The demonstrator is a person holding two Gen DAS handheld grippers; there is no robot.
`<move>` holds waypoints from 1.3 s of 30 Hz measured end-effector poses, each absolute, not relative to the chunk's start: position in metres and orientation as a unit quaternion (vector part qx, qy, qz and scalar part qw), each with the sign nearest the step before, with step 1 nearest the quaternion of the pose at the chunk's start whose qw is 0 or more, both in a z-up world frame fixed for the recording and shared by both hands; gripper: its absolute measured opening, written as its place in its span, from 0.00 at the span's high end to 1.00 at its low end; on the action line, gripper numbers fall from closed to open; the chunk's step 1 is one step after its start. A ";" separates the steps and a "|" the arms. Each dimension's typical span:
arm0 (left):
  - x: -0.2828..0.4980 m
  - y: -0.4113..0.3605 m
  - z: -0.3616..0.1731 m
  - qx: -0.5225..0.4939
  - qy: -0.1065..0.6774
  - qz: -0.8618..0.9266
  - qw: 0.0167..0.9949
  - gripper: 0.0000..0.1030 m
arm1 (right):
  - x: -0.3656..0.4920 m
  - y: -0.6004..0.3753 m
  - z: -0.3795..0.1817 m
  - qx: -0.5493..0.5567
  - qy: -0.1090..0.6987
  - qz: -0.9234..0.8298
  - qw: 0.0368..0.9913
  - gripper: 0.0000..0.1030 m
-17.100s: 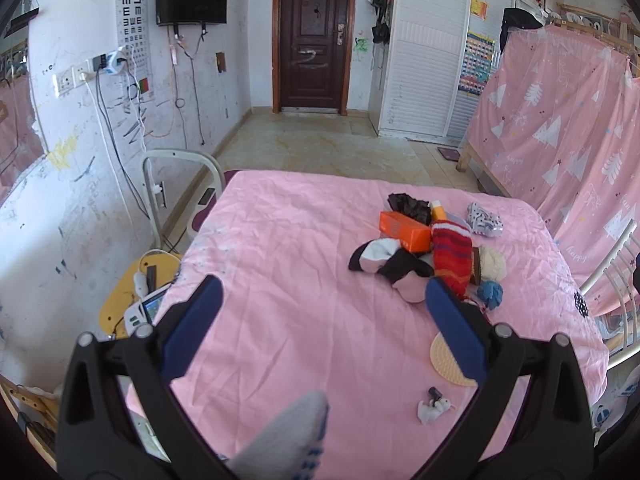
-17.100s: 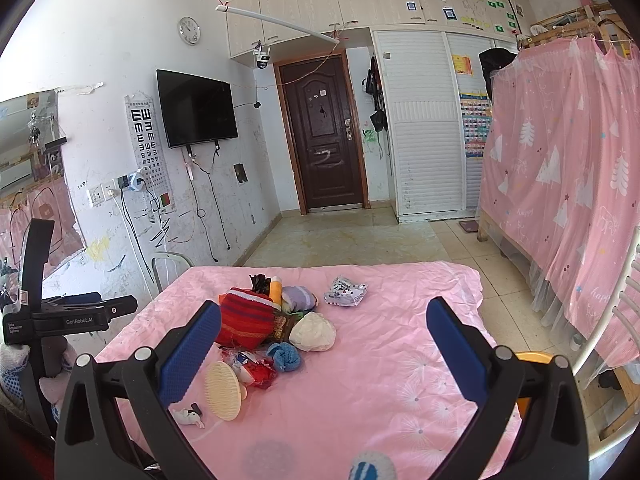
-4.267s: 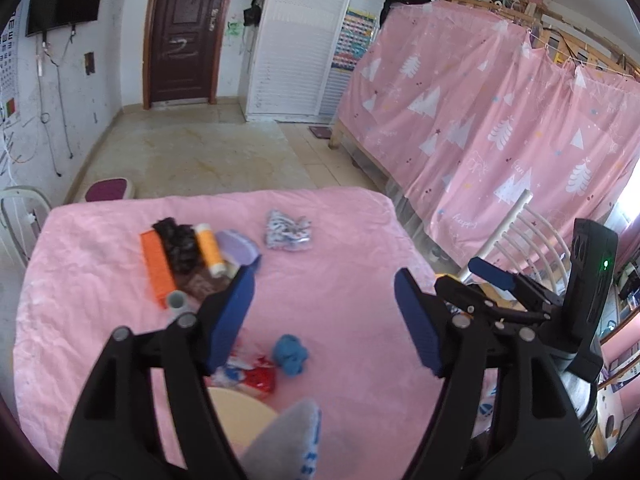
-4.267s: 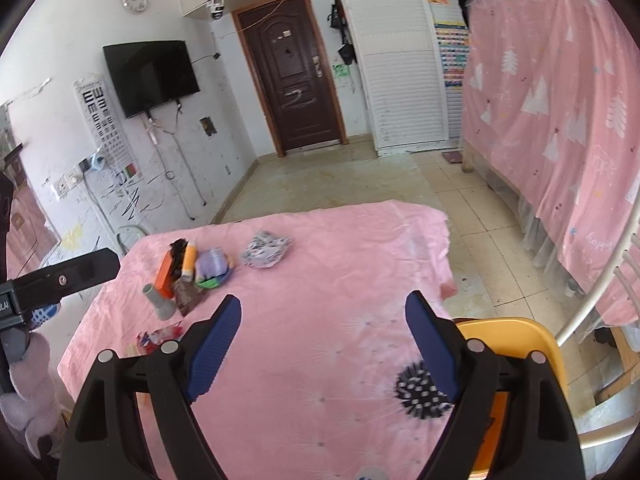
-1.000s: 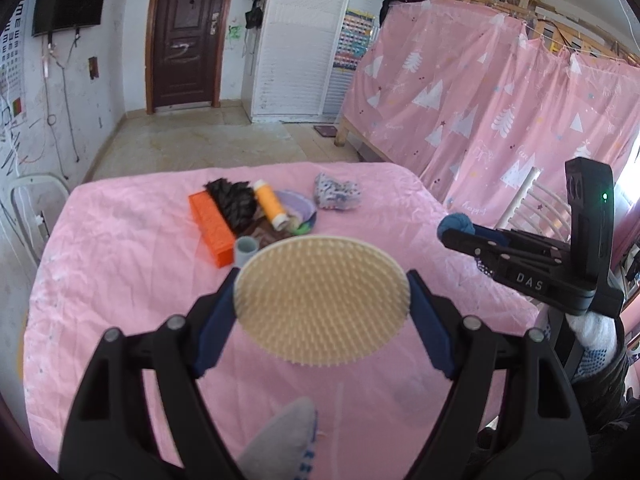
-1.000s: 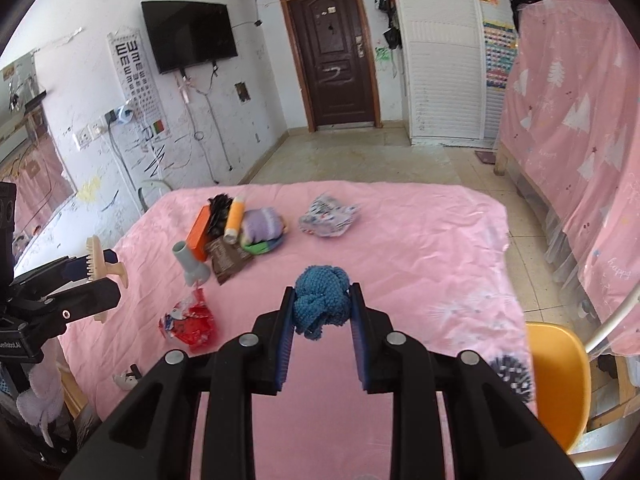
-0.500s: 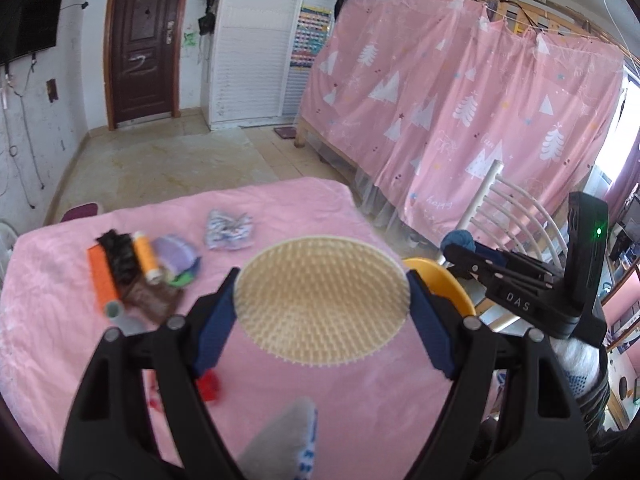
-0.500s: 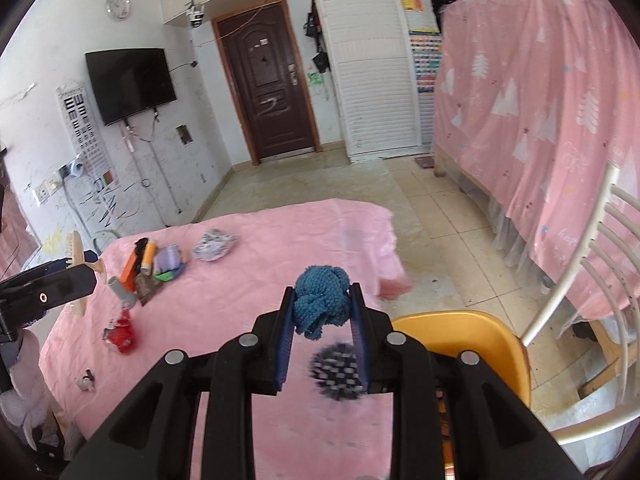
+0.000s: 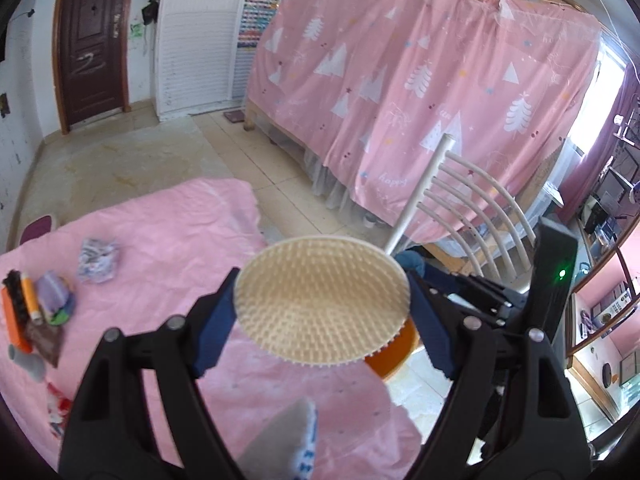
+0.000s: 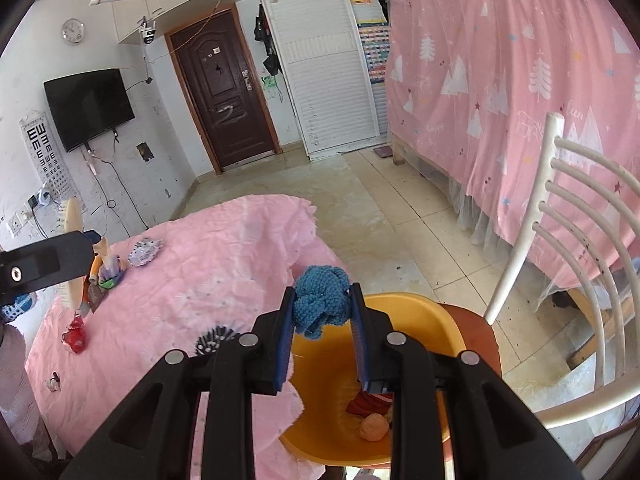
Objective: Collect trash
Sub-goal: 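Carry both items to the orange basin and open both tools to drop them, then move both open tools back over the bed clutter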
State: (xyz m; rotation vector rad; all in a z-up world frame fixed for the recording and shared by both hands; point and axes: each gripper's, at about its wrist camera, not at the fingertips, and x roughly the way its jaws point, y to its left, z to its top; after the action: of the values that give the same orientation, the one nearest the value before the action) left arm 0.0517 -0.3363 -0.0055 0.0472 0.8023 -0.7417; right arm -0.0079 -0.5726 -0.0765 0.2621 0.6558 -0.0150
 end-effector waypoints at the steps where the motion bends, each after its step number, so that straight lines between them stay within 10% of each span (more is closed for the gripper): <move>1: 0.053 -0.345 -0.008 0.024 0.386 -0.354 0.852 0.25 | -0.007 -0.576 -0.080 0.133 0.323 -0.008 0.937 0.84; 9: 0.062 -0.382 -0.016 0.015 0.413 -0.373 0.831 0.25 | -0.005 -0.596 -0.096 0.163 0.339 -0.015 0.926 0.79; 14: 0.067 -0.402 -0.021 0.013 0.421 -0.381 0.823 0.23 | -0.013 -0.607 -0.094 0.171 0.334 -0.036 0.926 0.52; 20: 0.067 -0.405 -0.021 0.004 0.423 -0.387 0.819 0.16 | -0.025 -0.609 -0.088 0.174 0.329 -0.050 0.927 0.44; 39: 0.058 -0.304 -0.004 -0.046 0.406 -0.371 0.834 0.16 | 0.007 -0.522 -0.053 0.114 0.334 -0.006 0.936 0.38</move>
State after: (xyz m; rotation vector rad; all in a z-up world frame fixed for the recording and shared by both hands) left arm 0.0577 -0.3038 -0.0044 -0.0973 0.8607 -0.7867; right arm 0.0071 -0.5220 -0.0532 0.2326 0.6822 -0.0125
